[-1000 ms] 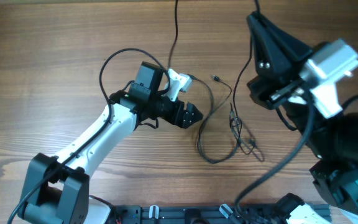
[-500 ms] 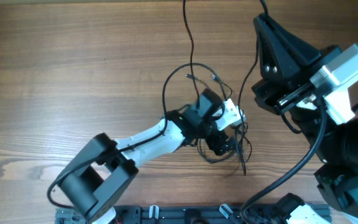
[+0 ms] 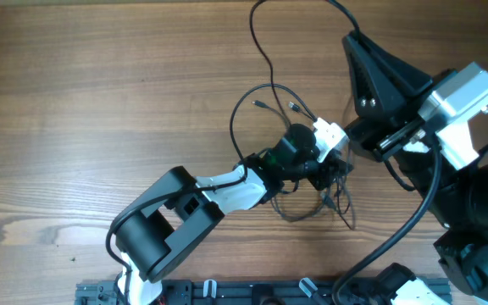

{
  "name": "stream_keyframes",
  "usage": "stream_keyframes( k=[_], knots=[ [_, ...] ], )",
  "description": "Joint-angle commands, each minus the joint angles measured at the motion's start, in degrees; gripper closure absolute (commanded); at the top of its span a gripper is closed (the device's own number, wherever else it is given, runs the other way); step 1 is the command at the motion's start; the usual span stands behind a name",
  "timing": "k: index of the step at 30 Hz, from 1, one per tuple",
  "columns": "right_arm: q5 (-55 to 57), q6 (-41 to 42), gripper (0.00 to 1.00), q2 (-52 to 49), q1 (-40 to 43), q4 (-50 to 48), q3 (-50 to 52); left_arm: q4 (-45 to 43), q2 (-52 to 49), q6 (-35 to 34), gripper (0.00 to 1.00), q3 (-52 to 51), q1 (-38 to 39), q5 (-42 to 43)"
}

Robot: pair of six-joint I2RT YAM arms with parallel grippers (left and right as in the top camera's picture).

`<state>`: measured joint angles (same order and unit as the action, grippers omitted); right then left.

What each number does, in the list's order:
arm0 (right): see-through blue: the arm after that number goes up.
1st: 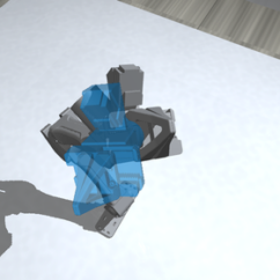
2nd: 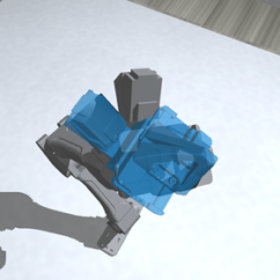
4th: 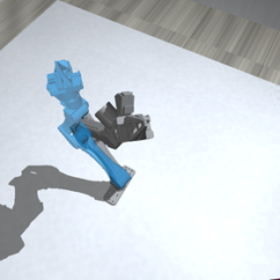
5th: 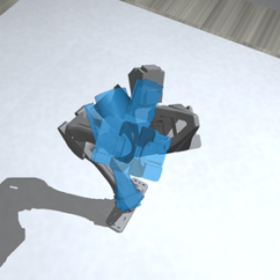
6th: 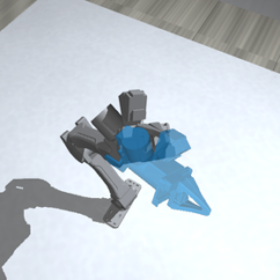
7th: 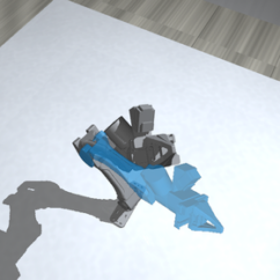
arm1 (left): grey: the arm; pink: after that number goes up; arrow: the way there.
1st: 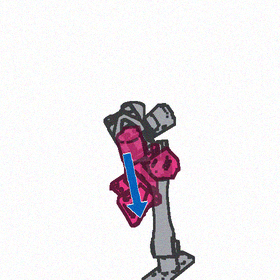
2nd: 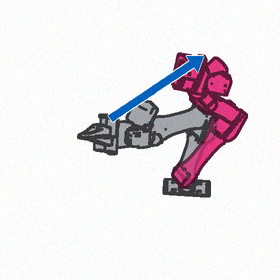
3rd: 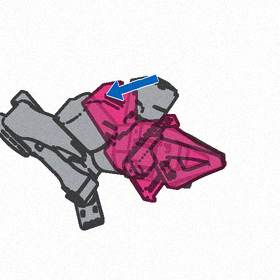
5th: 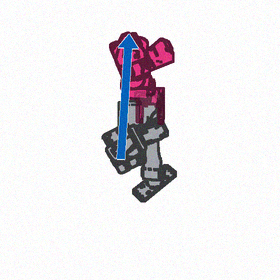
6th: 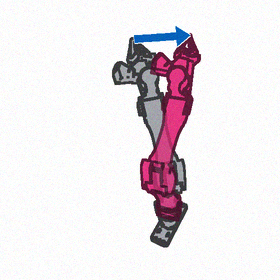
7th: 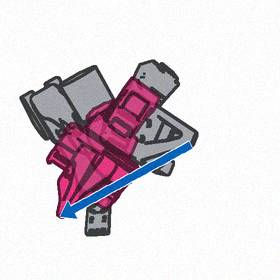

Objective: Untangle cables

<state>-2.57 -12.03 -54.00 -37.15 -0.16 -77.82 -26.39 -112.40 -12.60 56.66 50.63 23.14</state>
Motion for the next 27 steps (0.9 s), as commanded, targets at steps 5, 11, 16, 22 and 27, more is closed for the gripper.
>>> stream_keyframes(
  k=[5, 11, 16, 22, 27],
  knots=[
    [29.8, -4.1, 0.96, 2.8, 0.1, 1.9, -0.7, 19.6, -0.6, -4.6, 0.96, 0.6, -14.1, -4.1],
    [64.8, -20.7, 0.96, 2.8, 0.1, 1.7, -0.7, 40.6, 2.8, 2.8, 0.96, 0.6, -33.5, -4.1],
    [70.8, -25.3, 0.96, 2.8, 0.1, 0.9, -0.7, 49.3, 7.9, 5.0, 0.87, 0.6, -48.1, -0.9],
    [74.4, -24.6, 0.96, 1.8, 0.1, 2.4, -0.5, 49.8, 20.5, 4.9, 0.45, 0.6, -62.2, 27.5],
    [68.7, -10.1, 0.96, -3.9, 0.1, 16.0, -0.5, 49.8, 30.5, 4.9, 0.39, 0.6, -65.4, 51.6]
  ],
)
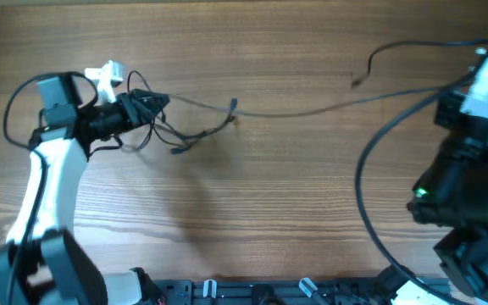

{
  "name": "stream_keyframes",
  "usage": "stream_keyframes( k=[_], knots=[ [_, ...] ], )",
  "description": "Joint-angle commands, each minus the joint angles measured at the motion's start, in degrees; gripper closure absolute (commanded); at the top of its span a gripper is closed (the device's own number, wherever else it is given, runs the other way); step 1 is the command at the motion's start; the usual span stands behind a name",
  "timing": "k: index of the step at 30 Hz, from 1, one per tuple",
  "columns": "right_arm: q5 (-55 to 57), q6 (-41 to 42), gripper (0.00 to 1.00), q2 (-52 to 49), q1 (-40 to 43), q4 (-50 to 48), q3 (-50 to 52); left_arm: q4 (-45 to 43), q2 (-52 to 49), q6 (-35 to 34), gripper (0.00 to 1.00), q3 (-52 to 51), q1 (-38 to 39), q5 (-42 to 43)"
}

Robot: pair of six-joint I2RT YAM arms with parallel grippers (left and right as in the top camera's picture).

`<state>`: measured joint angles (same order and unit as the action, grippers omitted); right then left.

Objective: Untangle cables

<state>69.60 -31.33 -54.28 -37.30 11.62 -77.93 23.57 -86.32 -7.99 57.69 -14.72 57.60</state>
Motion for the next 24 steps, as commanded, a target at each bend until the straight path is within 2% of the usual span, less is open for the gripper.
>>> stream_keyframes(
  k=[1, 4, 6, 7, 8, 9, 10, 11, 12, 13, 16, 17, 18, 20, 22, 24],
  knots=[
    [-7.7, 14.1, 0.96, -6.0, 0.2, 8.4, -0.4, -0.1, 5.9, -0.1, 0.36, -0.5, 0.4, 19.8],
    [-25.8, 23.6, 0.96, -11.2, 0.2, 14.3, -0.4, 2.4, 7.4, -0.1, 0.39, -0.5, 1.9, 20.6],
    [-40.5, 25.2, 0.96, -13.7, 0.2, 14.6, -0.4, 5.9, 7.4, 0.0, 0.39, -0.5, 2.4, 16.5],
    [-46.9, 24.7, 0.96, -14.4, 0.2, 14.6, -0.4, 8.9, 7.4, 1.1, 0.38, -0.5, 2.7, 11.6],
    [-58.9, 19.8, 0.96, -15.2, 0.2, 15.4, -0.4, 12.9, 7.4, 3.5, 0.38, -0.5, 3.2, 3.8],
    [-68.3, 15.5, 0.94, -15.7, 0.2, 17.0, -0.4, 17.0, 7.4, 5.2, 0.39, -0.5, 4.0, -6.4],
    [-74.1, 12.9, 0.88, -16.0, 0.2, 18.8, -0.4, 20.6, 7.4, 5.2, 0.4, -0.5, 4.9, -17.1],
    [-77.5, 11.8, 0.86, -16.2, 0.2, 20.7, -0.4, 23.6, 7.4, 5.2, 0.41, -0.5, 6.0, -25.4],
    [-78.7, 11.8, 0.76, -16.5, 0.2, 22.8, -0.4, 25.6, 7.4, 5.2, 0.4, -0.5, 6.8, -29.9],
    [-78.7, 11.8, 0.75, -17.0, 0.2, 25.5, -0.4, 27.8, 7.4, 3.8, 0.34, -0.5, 7.8, -35.5],
    [-81.6, 9.1, 0.72, -17.7, 0.2, 32.0, -0.4, 32.3, 7.4, -4.4, 0.31, -0.5, 8.9, -50.8],
    [-83.8, 7.6, 0.67, -17.9, 0.2, 34.7, -0.4, 34.4, 7.4, -7.1, 0.32, -0.5, 9.0, -55.4],
    [-85.2, 7.3, 0.66, -18.2, 0.2, 36.1, -0.4, 36.9, 7.3, -8.7, 0.33, -0.5, 9.0, -57.3],
    [-90.0, 7.3, 0.65, -18.6, 0.2, 37.3, -0.4, 41.8, 7.3, -9.4, 0.37, -0.5, 9.0, -52.9],
    [-94.7, 7.3, 0.64, -18.9, 0.2, 38.1, -0.4, 45.4, 7.3, -8.7, 0.36, -0.5, 9.0, -43.1],
    [-95.8, 7.3, 0.64, -19.9, 0.2, 39.3, -0.4, 48.9, 7.3, -4.7, 0.32, -0.5, 9.6, -25.7]
  ],
)
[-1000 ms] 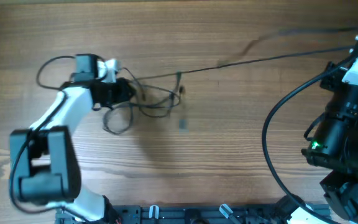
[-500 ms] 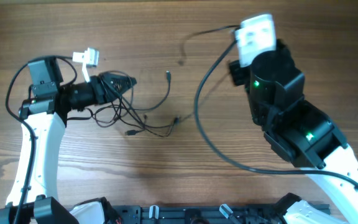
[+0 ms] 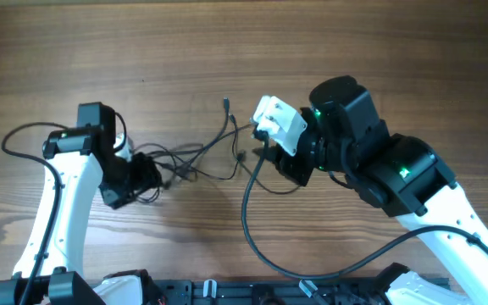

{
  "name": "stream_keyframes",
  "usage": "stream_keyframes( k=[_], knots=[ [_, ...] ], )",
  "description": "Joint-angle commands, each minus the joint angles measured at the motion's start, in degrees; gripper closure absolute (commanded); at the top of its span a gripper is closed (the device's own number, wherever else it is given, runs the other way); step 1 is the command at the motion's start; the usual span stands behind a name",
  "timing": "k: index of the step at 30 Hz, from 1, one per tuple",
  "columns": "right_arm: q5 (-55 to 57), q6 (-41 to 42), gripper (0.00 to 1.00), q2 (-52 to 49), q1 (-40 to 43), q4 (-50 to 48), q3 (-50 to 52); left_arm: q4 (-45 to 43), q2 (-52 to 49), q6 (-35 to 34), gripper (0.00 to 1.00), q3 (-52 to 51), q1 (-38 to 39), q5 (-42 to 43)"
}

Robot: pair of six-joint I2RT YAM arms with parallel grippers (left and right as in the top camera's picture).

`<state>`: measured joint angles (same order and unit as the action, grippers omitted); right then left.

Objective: Untangle cables

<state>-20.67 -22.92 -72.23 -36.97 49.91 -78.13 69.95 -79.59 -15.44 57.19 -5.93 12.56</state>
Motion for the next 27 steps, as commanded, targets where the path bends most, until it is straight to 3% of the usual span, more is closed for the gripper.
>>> stream_keyframes(
  k=[1, 3, 4, 7, 8, 9, 10, 11, 13, 15, 16, 17, 18, 20, 24, 25, 27],
  knots=[
    [-5.5, -1.1, 0.64, -2.9, -0.1, 1.5, -0.2, 3.8, 0.6, 6.5, 0.27, 0.0, 1.9, 28.1],
    [-5.5, -1.1, 0.64, -4.4, -0.1, 1.6, -0.2, 6.1, 0.6, 13.9, 0.23, 0.0, 5.7, 39.8],
    [-5.3, -1.1, 0.64, -5.3, -0.1, 1.6, -0.2, 7.4, 0.6, 16.8, 0.2, 0.0, 9.0, 41.2],
    [-2.9, -1.0, 0.63, -6.3, -0.1, 1.5, -0.2, 7.7, 0.6, 16.7, 0.23, 0.0, 16.3, 37.1],
    [-2.9, -0.9, 0.62, -6.3, -0.1, 1.5, -0.2, 7.7, 0.6, 16.2, 0.3, 0.0, 19.2, 31.6],
    [-2.9, -1.0, 0.61, -6.3, -0.1, 1.5, -0.2, 8.5, 0.6, 10.9, 0.35, 0.0, 22.2, 21.2],
    [-2.9, -1.0, 0.6, -6.3, -0.1, 1.5, -0.2, 9.4, 0.4, 1.3, 0.34, 0.0, 25.0, 9.9],
    [-2.9, -1.0, 0.6, -6.3, -0.1, 1.4, -0.2, 8.5, 0.4, -4.3, 0.33, 0.0, 27.0, 4.8],
    [-2.9, -1.0, 0.6, -6.3, -0.1, 1.1, -0.2, 6.3, 0.4, -9.7, 0.31, 0.0, 29.1, -2.2],
    [-2.9, -1.0, 0.6, -6.3, -0.1, 1.2, -0.2, 2.4, 0.3, -12.3, 0.27, 0.0, 29.7, -15.8],
    [-3.0, -0.9, 0.6, -6.3, -0.1, 1.2, -0.2, 0.9, 0.2, -12.2, 0.29, 0.0, 29.6, -20.8],
    [-3.0, -0.9, 0.6, -6.3, -0.1, 1.4, -0.2, -1.5, 0.2, -12.3, 0.38, 0.0, 29.6, -26.0],
    [-3.0, -0.9, 0.6, -6.3, -0.1, 1.9, -0.2, -3.1, 0.1, -12.0, 0.46, 0.0, 29.6, -25.9],
    [-3.0, -0.9, 0.59, -6.3, -0.1, 5.6, -0.2, -3.0, 0.1, -12.0, 0.45, 0.0, 29.6, -17.2],
    [-3.3, -3.9, 0.59, -7.7, -0.1, 12.2, -0.1, -1.2, 0.1, -12.0, 0.34, 0.0, 29.6, -16.0],
    [-3.0, -6.0, 0.59, -9.4, -0.1, 11.0, 1.1, -1.2, 0.1, -11.1, 0.2, 0.0, 29.6, -14.8],
    [-2.9, -6.0, 0.59, -11.7, -0.1, 7.0, 2.7, -1.0, 0.1, -0.8, 0.17, 0.0, 29.6, -7.6]
  ],
)
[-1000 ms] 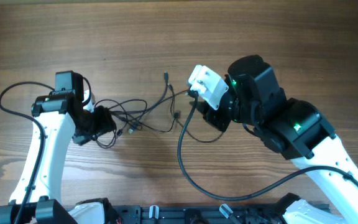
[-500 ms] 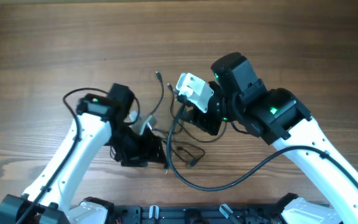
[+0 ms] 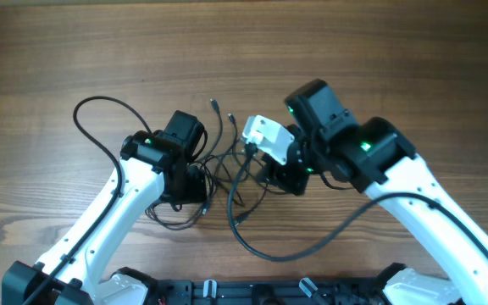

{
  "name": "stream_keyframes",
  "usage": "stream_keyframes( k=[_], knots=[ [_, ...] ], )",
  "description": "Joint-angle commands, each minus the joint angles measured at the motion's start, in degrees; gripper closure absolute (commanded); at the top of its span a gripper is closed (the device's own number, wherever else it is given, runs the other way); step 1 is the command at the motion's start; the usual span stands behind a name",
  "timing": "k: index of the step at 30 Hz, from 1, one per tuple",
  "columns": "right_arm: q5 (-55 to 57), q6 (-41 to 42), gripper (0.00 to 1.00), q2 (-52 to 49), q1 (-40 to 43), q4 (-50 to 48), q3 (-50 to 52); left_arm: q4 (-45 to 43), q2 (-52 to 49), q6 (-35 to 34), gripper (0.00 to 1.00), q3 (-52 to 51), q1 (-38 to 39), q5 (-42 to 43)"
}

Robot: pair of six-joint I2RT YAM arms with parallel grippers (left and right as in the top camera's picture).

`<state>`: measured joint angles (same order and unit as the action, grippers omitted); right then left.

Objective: Untangle cables

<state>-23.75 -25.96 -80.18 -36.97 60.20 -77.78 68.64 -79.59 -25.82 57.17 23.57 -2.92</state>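
Note:
A tangle of thin dark cables [image 3: 221,165] lies at the middle of the wooden table, with loose plug ends pointing up at the far side. My left gripper [image 3: 191,182] sits at the tangle's left edge. Strands run into its tip, and a loop of cable [image 3: 176,222] hangs out below it. My right gripper [image 3: 265,169] is at the tangle's right edge under its white wrist camera [image 3: 263,135]. Its fingers are hidden, so I cannot see how they stand.
The arms' own thick black leads arc over the table: one loop [image 3: 100,114] at the left, another [image 3: 312,246] sweeping under the right arm. A dark rail [image 3: 244,292] runs along the near edge.
My left gripper has moved right, toward the centre, and the tangle came with it. The right gripper has shifted slightly left and nearer, so both now flank the bunched cables.
First both grippers met at a tangle right of centre. Then the left held the bundle at the far left and the right was at the far right, a strand stretched between. Then both stood nearer the middle, and now close together around the bunched cables.

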Motion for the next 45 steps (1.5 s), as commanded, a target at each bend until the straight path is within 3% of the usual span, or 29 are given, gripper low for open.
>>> stream_keyframes(
  k=[1, 3, 5, 9, 13, 15, 17, 23, 30, 36, 37, 40, 42, 45],
  knots=[
    [0.5, -2.4, 0.6, -6.3, -0.1, -5.9, 2.5, 1.1, 0.1, 16.7, 0.16, 0.1, 0.1, 17.7],
    [0.6, 1.4, 0.59, -10.4, -0.2, -10.4, 2.5, 4.2, 0.1, 23.7, 0.17, 0.1, 0.1, 35.0],
    [0.7, 2.6, 0.56, -13.4, -0.2, -12.9, 2.5, 8.0, 0.1, 24.1, 0.18, 0.1, 0.1, 38.5],
    [0.6, 2.5, 0.51, -15.1, -0.1, -13.4, 2.5, 11.5, 0.1, 24.1, 0.19, 0.1, -0.3, 36.1],
    [0.6, 2.6, 0.5, -15.1, -0.1, -15.2, 2.5, 1.1, 0.1, 17.5, 0.15, 0.1, -6.0, 34.3],
    [0.6, 3.7, 0.41, -15.1, -0.1, -18.0, 2.5, -7.0, 0.1, 14.7, 0.12, 0.1, -14.5, 33.6],
    [0.6, 7.2, 0.41, -15.2, -0.2, -20.0, 2.5, -12.0, 0.1, 12.4, 0.16, 0.1, -23.0, 31.9],
    [-4.7, 9.6, 0.59, -21.4, -1.3, -23.8, 2.5, -17.2, 0.1, 11.4, 0.17, 0.1, -46.2, 26.4],
    [-6.3, 9.5, 0.54, -33.2, -13.5, -38.6, 2.5, -18.8, 0.1, 11.4, 0.08, 0.1, -51.0, 19.3],
    [-5.7, 9.6, 0.54, -37.5, -16.9, -40.4, 2.5, -18.7, 0.1, 11.4, 0.06, 0.1, -51.0, 19.4],
    [-5.7, 9.6, 0.55, -37.6, -16.8, -40.5, 2.5, -18.7, 0.1, 11.4, 0.07, 0.1, -51.0, 19.4],
    [-1.9, 12.5, 0.96, -37.6, -16.7, -41.7, 2.4, -18.3, 0.1, 11.4, 0.06, 0.1, -51.0, 19.4],
    [2.4, 17.0, 0.96, -35.7, -16.5, -39.3, 0.4, -17.9, 0.1, 11.4, 0.06, 0.1, -51.0, 20.1],
    [4.7, 16.9, 0.96, -24.7, -14.7, -31.2, -5.6, -16.1, 0.1, 11.4, 0.07, 0.0, -51.0, 21.5]
  ],
)
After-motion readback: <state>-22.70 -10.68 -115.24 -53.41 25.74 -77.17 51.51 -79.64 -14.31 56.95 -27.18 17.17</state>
